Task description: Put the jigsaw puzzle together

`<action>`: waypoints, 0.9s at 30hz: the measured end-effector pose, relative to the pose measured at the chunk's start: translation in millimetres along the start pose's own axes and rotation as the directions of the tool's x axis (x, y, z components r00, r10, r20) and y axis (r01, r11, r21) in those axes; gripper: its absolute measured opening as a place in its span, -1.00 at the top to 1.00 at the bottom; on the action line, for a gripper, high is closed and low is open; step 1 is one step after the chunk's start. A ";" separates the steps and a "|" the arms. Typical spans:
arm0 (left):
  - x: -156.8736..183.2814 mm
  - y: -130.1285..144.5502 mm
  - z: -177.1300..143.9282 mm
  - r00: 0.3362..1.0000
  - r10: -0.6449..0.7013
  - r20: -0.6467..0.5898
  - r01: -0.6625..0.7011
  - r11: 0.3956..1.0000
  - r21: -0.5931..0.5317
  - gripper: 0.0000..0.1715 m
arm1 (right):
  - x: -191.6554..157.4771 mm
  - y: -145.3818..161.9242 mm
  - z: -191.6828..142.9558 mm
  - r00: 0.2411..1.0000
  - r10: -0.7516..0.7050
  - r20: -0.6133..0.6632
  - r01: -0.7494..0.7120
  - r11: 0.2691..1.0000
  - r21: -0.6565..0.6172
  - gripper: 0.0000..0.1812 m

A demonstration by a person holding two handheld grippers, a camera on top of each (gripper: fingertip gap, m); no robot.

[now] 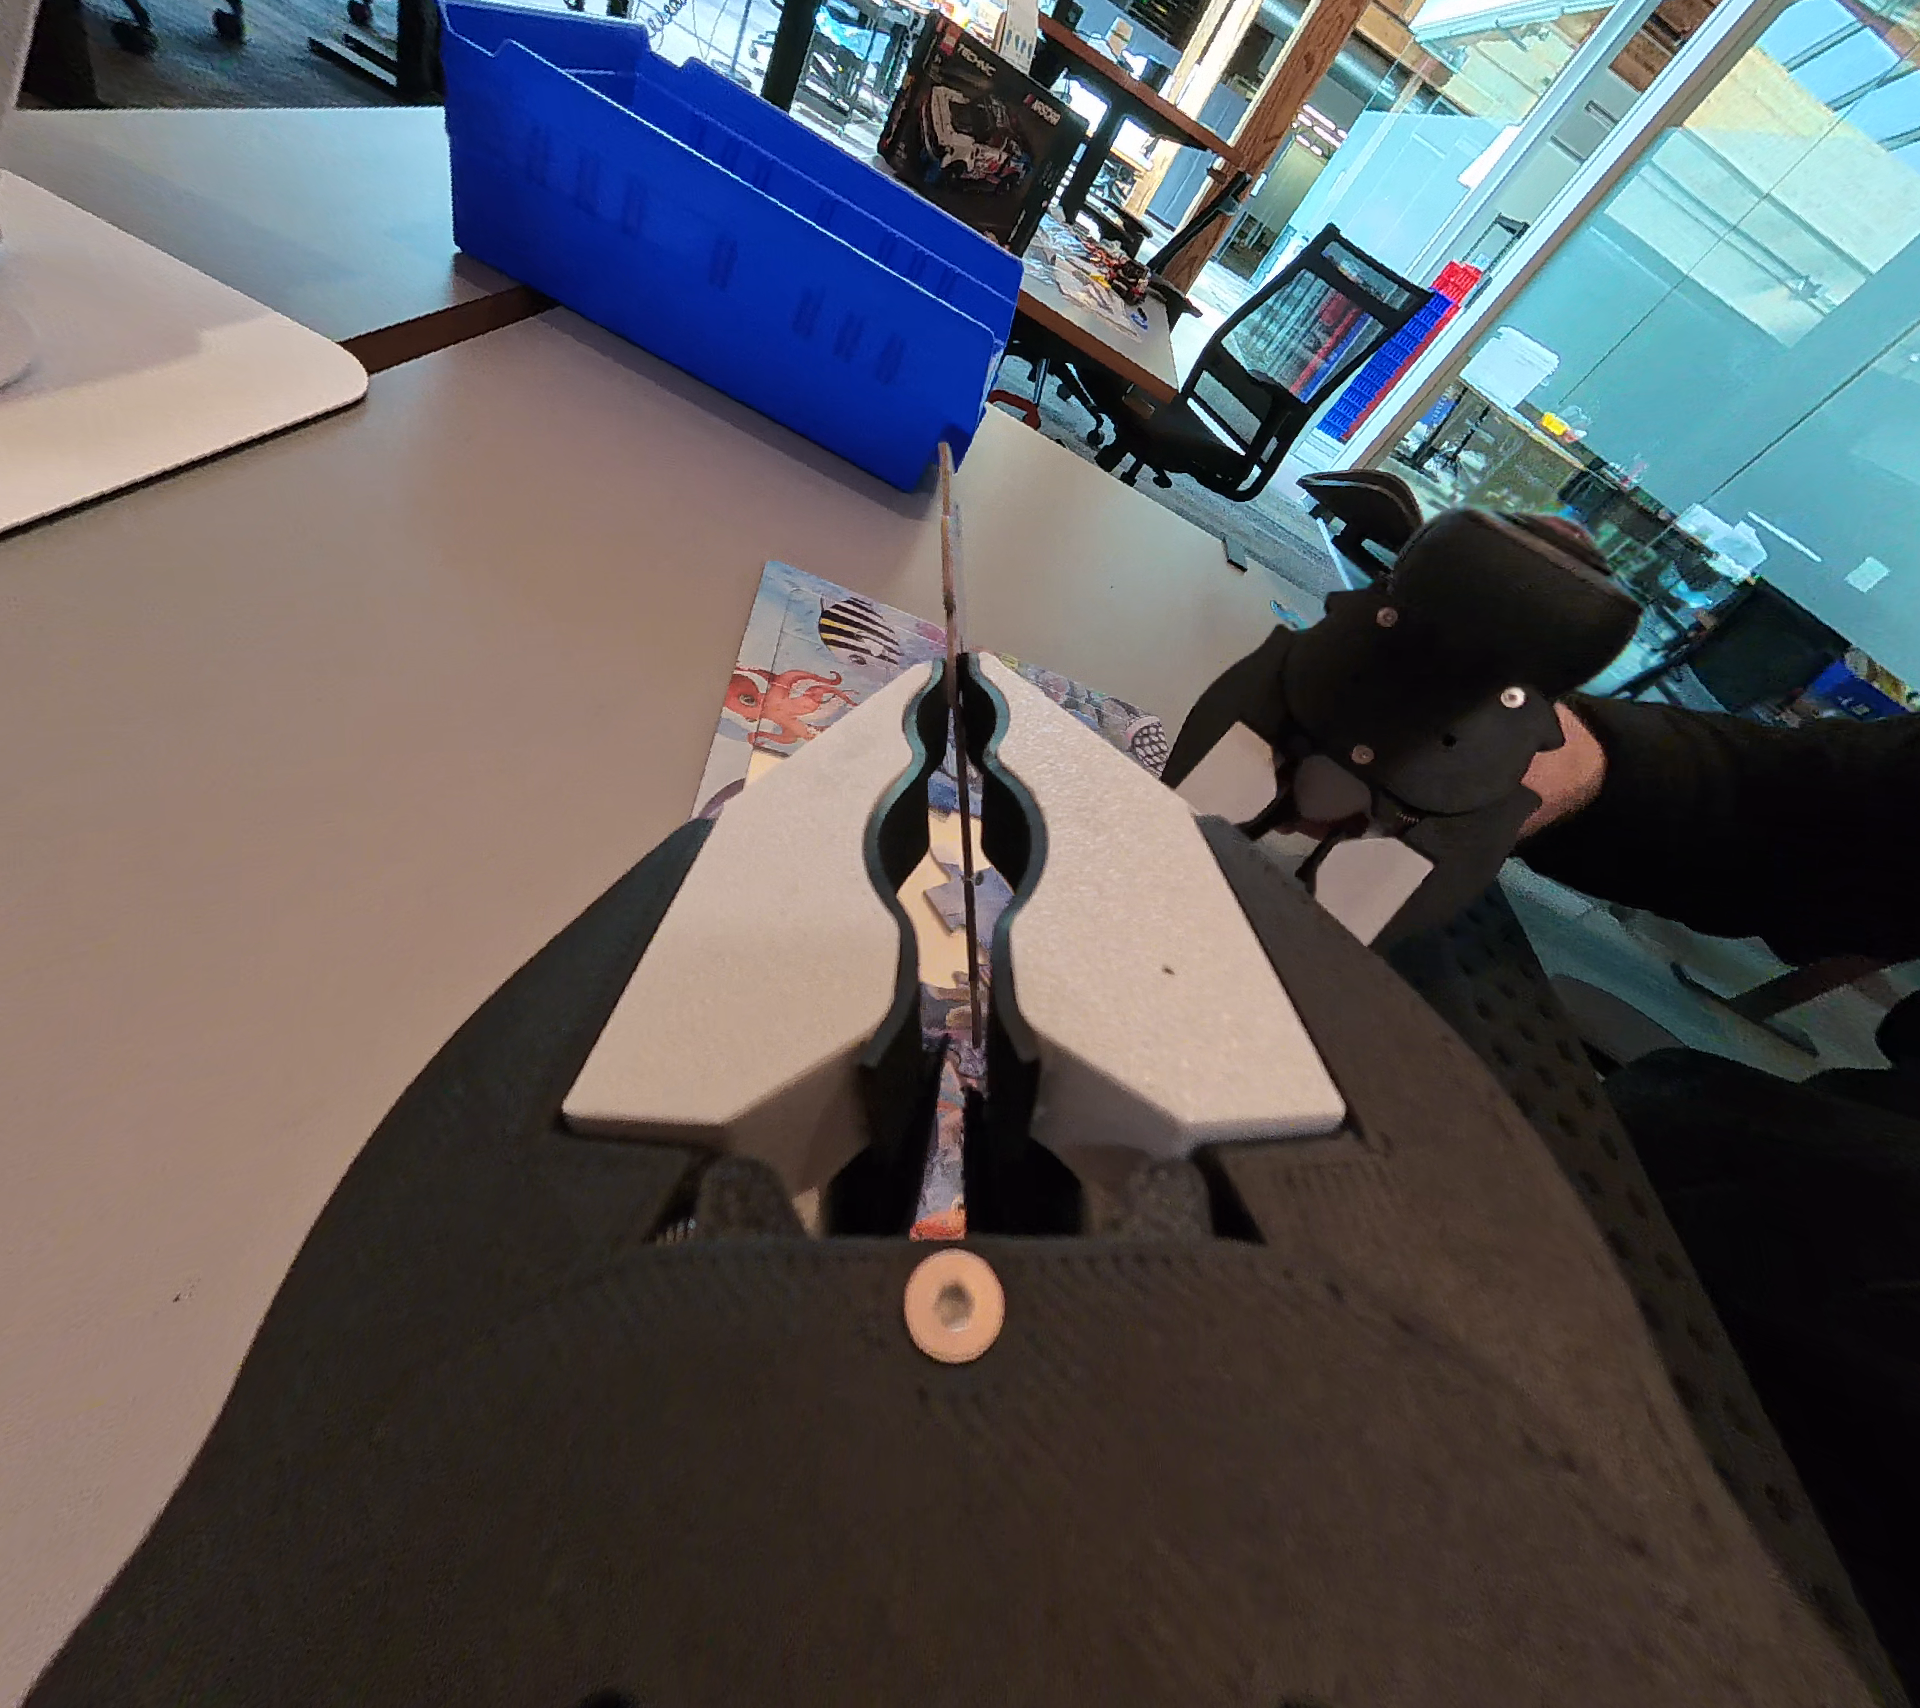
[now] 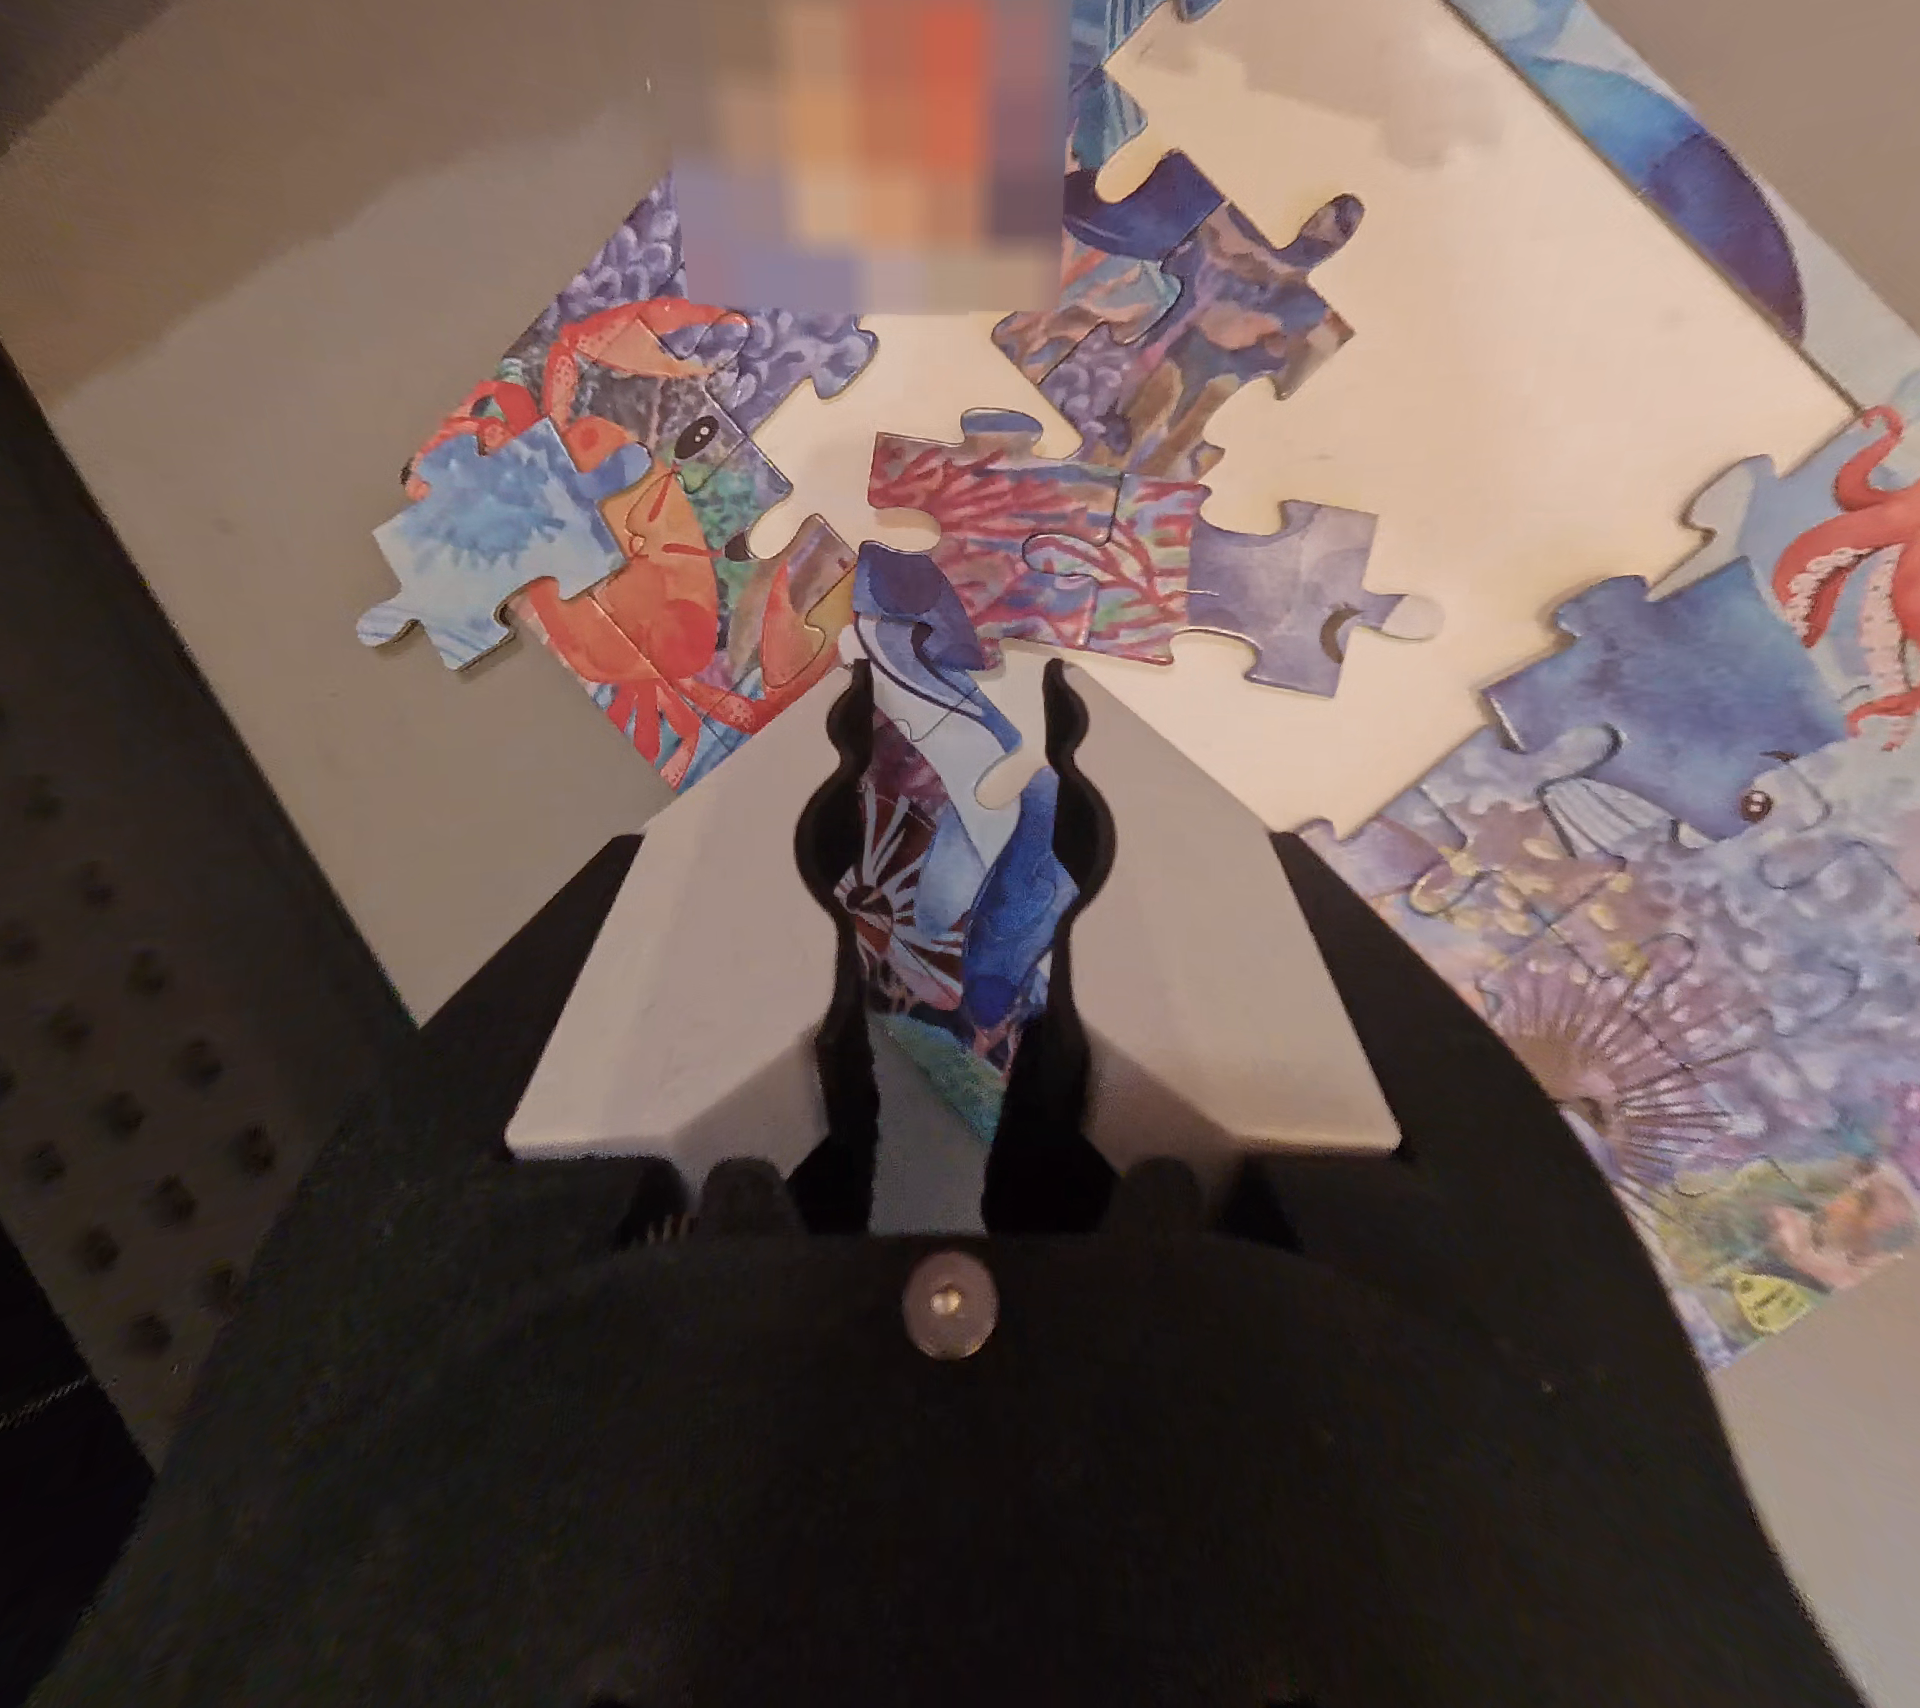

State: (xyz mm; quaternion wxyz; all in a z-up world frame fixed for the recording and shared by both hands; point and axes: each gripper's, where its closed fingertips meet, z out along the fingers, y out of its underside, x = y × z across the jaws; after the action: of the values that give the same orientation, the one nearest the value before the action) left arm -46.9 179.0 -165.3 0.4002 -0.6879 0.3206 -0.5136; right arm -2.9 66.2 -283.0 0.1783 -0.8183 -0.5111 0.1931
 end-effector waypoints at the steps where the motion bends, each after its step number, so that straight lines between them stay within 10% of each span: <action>1: 1.0 0.2 0.4 1.000 0.004 0.000 -0.004 1.000 -0.003 1.00 | 0.1 -0.4 3.4 1.000 -0.002 -0.019 0.002 1.000 0.003 0.66; 11: 2.0 -4.6 -3.3 1.000 0.006 -0.004 -0.006 1.000 0.014 1.00 | 0.0 -13.1 9.3 0.997 0.007 -0.078 -0.004 0.999 0.043 0.92; 23: 1.3 9.3 2.6 0.999 0.030 0.020 -0.029 0.997 -0.067 1.00 | 21.3 -21.1 7.1 0.967 0.148 -0.208 -0.125 0.985 0.119 0.06; 27: 1.9 11.3 3.7 0.999 0.039 0.022 -0.037 0.996 -0.080 1.00 | 23.4 -25.9 11.1 0.972 0.139 -0.192 -0.117 0.986 0.122 0.06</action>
State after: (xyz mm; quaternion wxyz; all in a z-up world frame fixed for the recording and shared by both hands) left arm -43.1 172.8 -174.9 0.3862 -0.7031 0.3490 -0.4845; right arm -18.9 99.2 -283.1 0.2603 -0.8538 -0.4255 0.1489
